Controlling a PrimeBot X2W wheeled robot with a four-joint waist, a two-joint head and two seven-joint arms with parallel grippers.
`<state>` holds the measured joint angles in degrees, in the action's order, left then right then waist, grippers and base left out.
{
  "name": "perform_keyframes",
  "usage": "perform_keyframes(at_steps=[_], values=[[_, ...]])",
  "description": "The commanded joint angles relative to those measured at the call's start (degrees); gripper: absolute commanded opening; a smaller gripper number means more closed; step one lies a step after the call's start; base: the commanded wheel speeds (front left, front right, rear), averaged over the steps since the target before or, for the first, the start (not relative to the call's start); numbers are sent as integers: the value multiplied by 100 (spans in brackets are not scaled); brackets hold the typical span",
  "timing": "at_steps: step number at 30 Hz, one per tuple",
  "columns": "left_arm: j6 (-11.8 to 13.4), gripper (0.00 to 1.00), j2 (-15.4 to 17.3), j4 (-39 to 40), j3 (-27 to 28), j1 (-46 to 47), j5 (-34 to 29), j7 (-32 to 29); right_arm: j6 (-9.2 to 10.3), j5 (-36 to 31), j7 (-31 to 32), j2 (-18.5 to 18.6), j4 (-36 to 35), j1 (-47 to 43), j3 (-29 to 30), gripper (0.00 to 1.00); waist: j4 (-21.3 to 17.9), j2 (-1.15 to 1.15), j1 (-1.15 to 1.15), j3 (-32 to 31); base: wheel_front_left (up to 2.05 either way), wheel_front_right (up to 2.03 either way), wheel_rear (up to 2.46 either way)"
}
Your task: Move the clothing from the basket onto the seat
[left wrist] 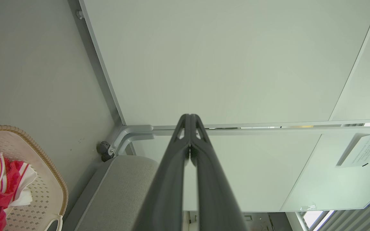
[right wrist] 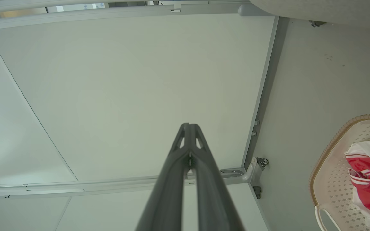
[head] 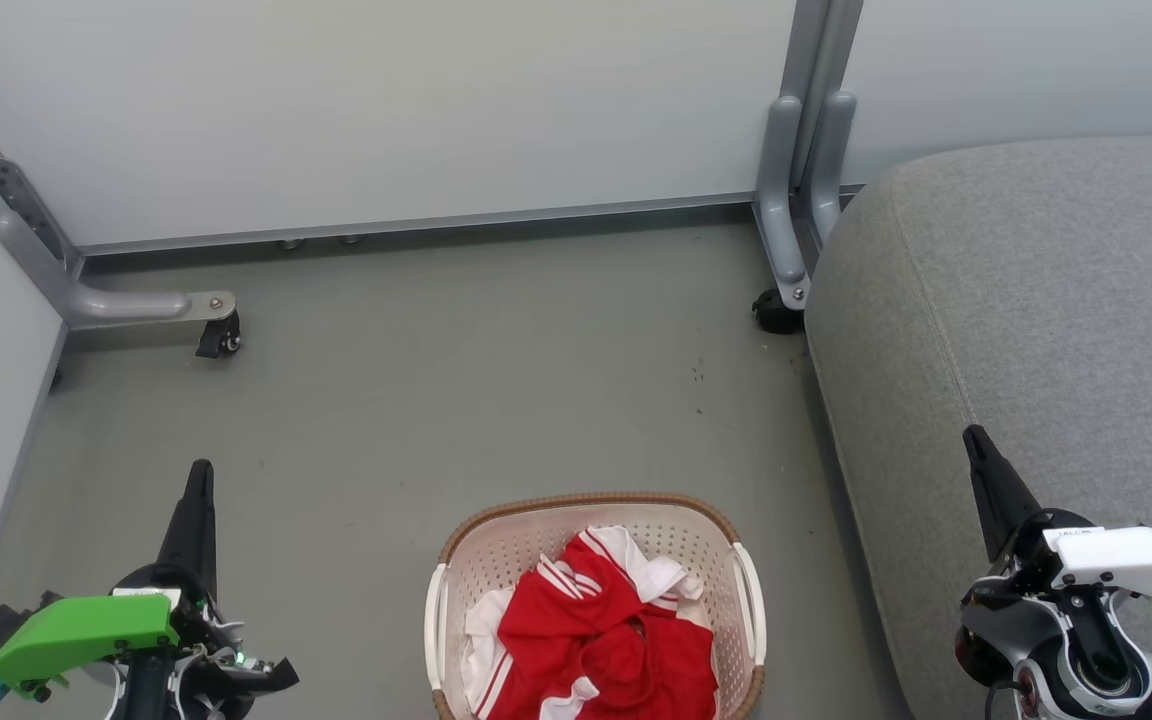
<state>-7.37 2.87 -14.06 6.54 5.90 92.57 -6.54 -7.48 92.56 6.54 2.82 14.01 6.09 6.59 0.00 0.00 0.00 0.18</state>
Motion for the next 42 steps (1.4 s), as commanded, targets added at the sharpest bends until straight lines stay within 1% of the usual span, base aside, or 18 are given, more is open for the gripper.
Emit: perform_keyframes(at_steps=[1,42], values=[[-33,0,6,-6,2,90,-33,-8,-2,-30,9,13,7,42,-3,0,0,0,0,0,0,0,0],[-34,0,6,-6,2,90,-33,-8,-2,-31,9,13,7,42,-4,0,0,0,0,0,0,0,0]])
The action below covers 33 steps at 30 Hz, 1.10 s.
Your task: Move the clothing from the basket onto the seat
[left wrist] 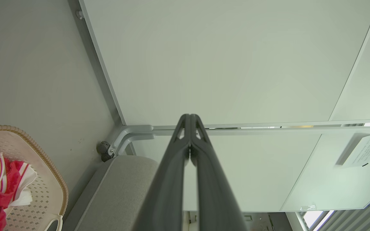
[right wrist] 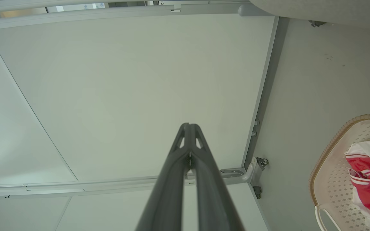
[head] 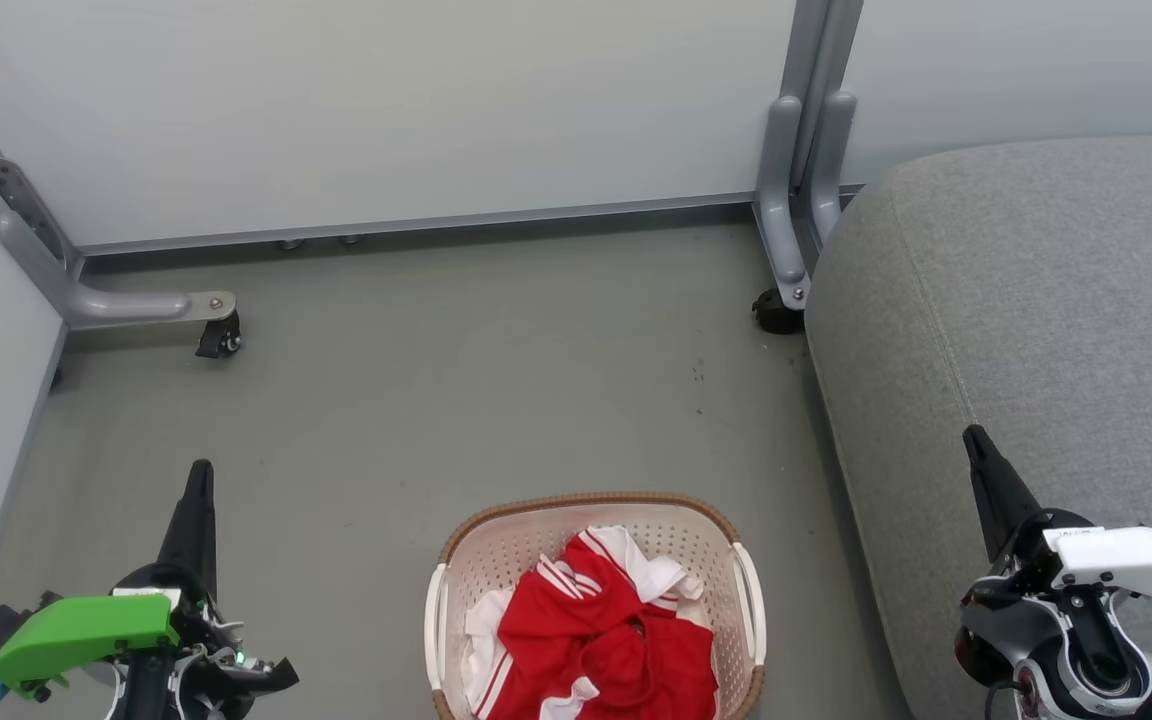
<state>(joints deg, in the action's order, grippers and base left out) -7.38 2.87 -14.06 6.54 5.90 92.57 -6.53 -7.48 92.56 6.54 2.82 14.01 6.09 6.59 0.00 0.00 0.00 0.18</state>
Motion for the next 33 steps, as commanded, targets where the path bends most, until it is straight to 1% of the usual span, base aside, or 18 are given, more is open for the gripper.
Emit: perform_keyframes(at_steps=[1,2,7,13,21,28,33], values=[[-32,0,6,-6,2,90,-33,-8,-2,-31,9,13,7,42,-4,0,0,0,0,0,0,0,0],[2,100,-3,-14,-2,-7,0,1,0,2,-1,-3,14,-7,-2,100,0,0,0,0,0,0,0],[13,100,-47,-216,-28,-179,-16,21,1,-6,-22,-55,208,-174,-39,100,0,0,0,2,0,0,0],[11,100,-5,-227,-148,-220,-371,201,1,-289,-199,-49,203,-188,-265,100,0,0,0,-13,0,0,0],[8,100,-25,-66,-168,-268,-1338,418,1,-1272,-416,-41,209,-206,-429,100,9,0,0,-28,0,0,0],[5,100,-30,186,-280,-351,-2300,594,0,-2324,-595,-35,32,-266,-593,100,18,0,0,-53,0,0,0],[83,100,-27,283,-390,-470,-3081,734,0,-3131,-734,-31,-46,-319,-858,100,12,0,0,-95,0,0,0]])
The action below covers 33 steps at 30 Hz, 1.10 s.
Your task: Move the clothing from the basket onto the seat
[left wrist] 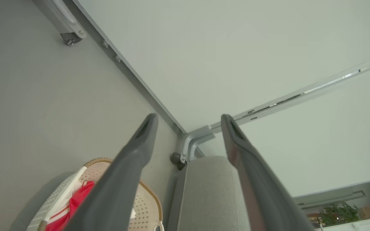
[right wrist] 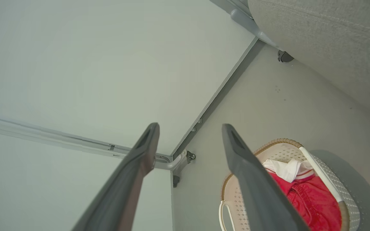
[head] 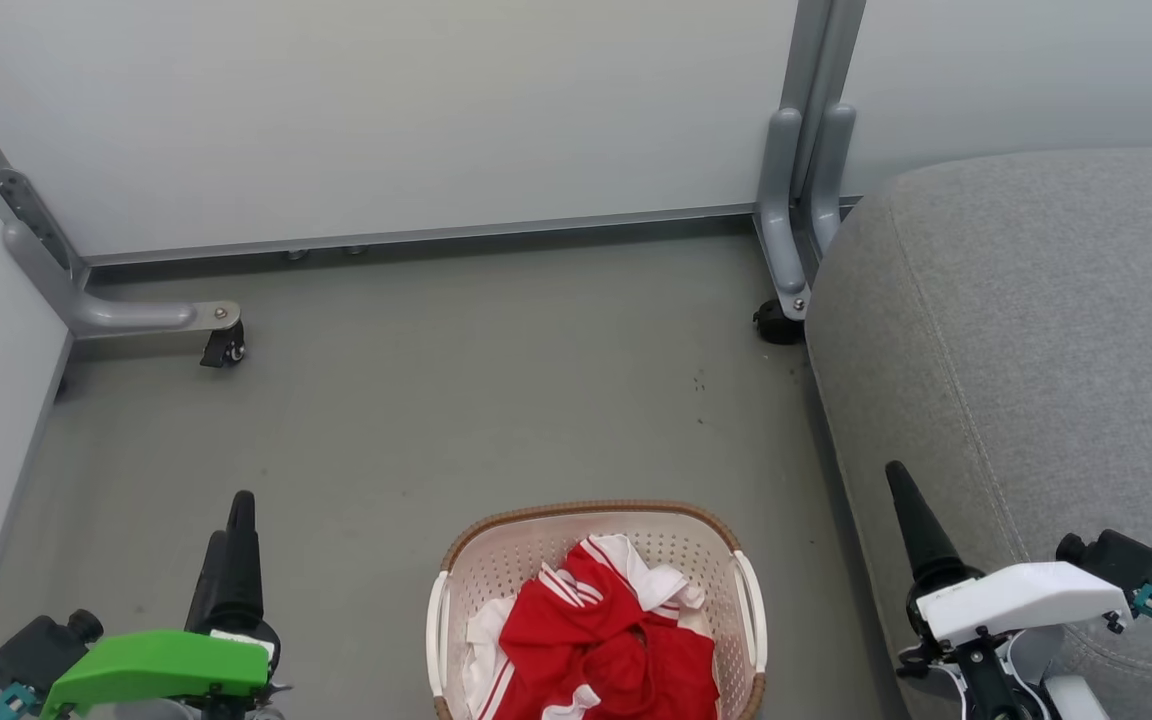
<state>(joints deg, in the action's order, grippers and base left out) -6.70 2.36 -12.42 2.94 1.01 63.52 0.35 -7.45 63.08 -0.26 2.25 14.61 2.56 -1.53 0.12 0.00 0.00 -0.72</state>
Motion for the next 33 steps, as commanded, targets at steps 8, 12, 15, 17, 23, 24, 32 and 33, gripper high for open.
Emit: perform_keyframes(at_steps=[8,12,15,17,23,24,32,33], values=[[154,100,29,204,-146,-87,-959,218,-3,-956,-225,32,-171,-42,-222,100,8,0,0,-50,0,0,0],[198,100,63,235,-233,-120,-1337,298,-3,-1334,-309,35,-192,-57,-293,100,5,0,0,-66,0,0,0],[189,100,103,285,-315,-133,-1611,358,-3,-1605,-368,37,-221,-80,-355,100,2,0,0,-77,0,0,0],[196,100,124,327,-383,-146,-1784,400,-3,-1770,-405,38,-240,-97,-396,100,0,0,0,-85,0,0,0],[258,100,157,416,-530,-195,-2236,507,-3,-2224,-519,42,-299,-136,-501,100,-5,0,0,-114,0,0,0],[261,100,163,427,-555,-204,-2304,521,-3,-2288,-530,42,-306,-145,-516,100,-6,0,0,-119,0,0,0],[320,100,213,460,-704,-274,-2841,660,-3,-2849,-671,47,-364,-175,-619,100,-32,0,0,-156,0,0,0],[310,100,221,451,-715,-279,-2891,677,-3,-2905,-687,48,-371,-179,-628,100,-35,0,0,-160,0,0,0]])
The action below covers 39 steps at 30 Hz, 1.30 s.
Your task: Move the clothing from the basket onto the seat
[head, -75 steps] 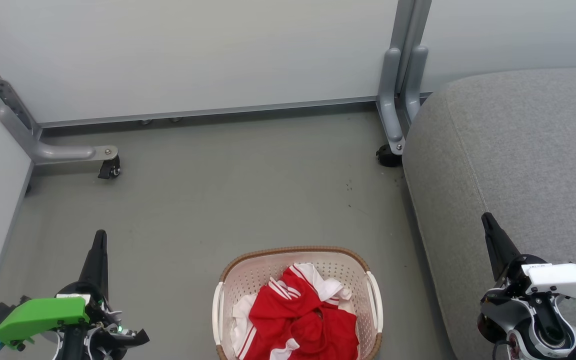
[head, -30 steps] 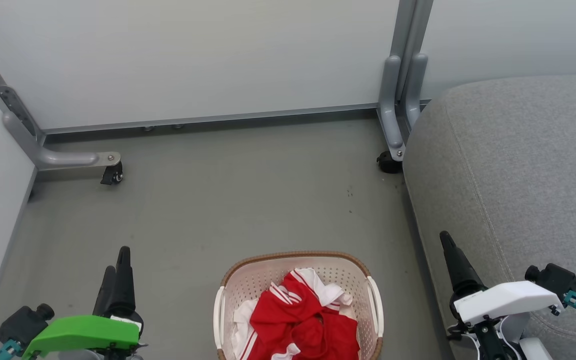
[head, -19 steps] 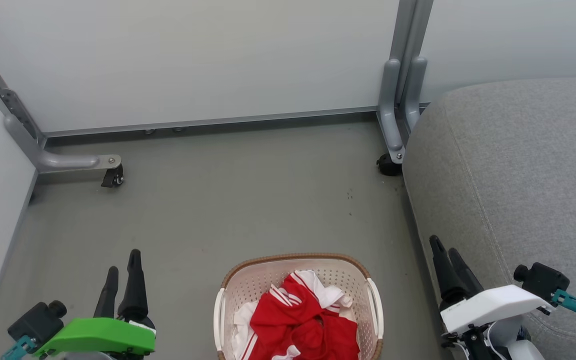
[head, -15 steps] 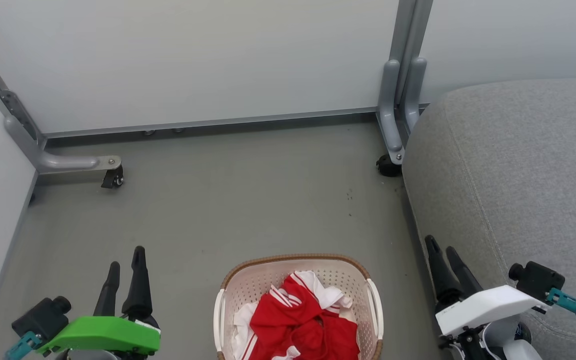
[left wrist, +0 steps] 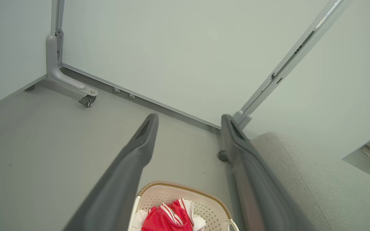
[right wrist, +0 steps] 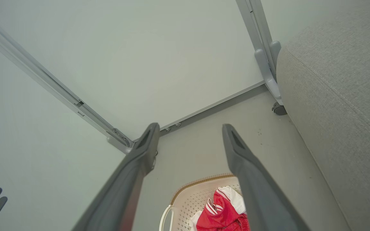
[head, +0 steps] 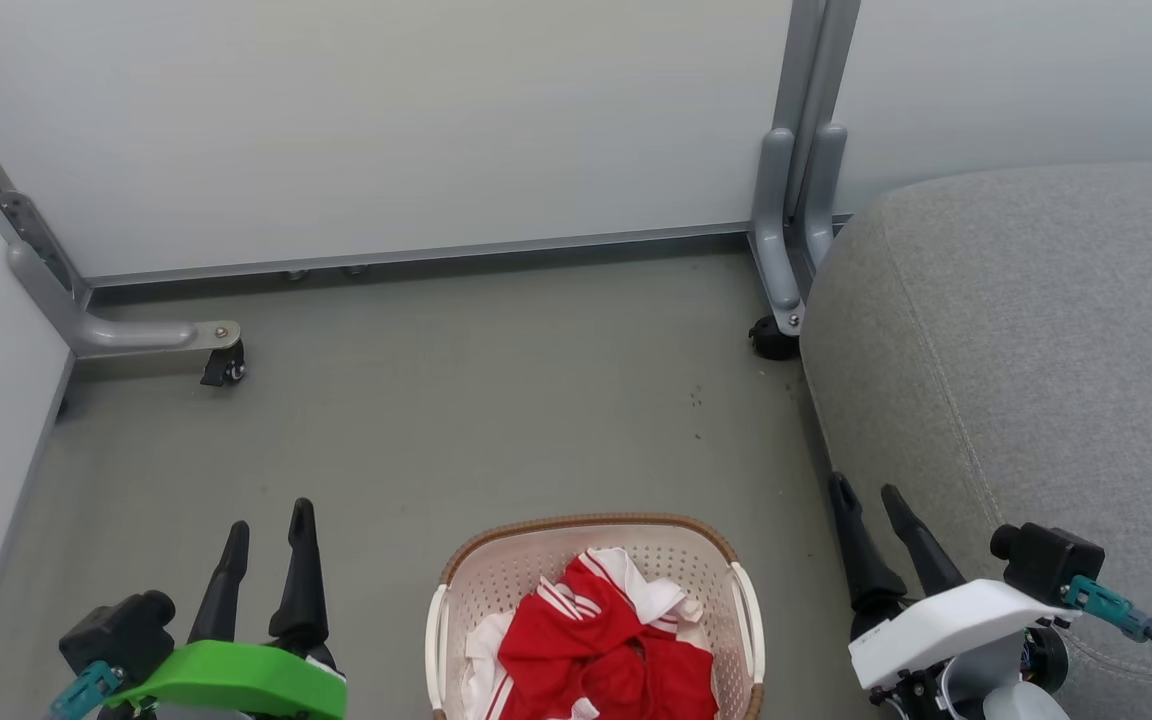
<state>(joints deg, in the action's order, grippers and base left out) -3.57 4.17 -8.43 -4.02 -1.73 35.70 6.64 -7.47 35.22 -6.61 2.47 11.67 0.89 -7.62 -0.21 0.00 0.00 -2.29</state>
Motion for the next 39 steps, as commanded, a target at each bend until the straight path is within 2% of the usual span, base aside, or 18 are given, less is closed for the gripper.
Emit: perform_keyframes(at_steps=[1,11,30,39], values=[[-2,100,48,59,-33,-7,-185,67,-2,-184,-69,26,-85,-22,-27,100,-5,0,0,-8,0,0,0],[76,100,81,196,-102,-42,-817,219,-2,-670,-226,31,-136,-17,-74,100,-38,0,0,-5,0,0,0],[-96,100,62,220,-171,-132,-1801,474,-2,-1509,-479,41,-237,-3,-253,100,-67,0,0,39,0,0,0],[-143,100,-18,145,-29,-219,-2142,591,-3,-1881,-588,45,-288,-93,-259,100,-50,0,0,23,0,0,0]])
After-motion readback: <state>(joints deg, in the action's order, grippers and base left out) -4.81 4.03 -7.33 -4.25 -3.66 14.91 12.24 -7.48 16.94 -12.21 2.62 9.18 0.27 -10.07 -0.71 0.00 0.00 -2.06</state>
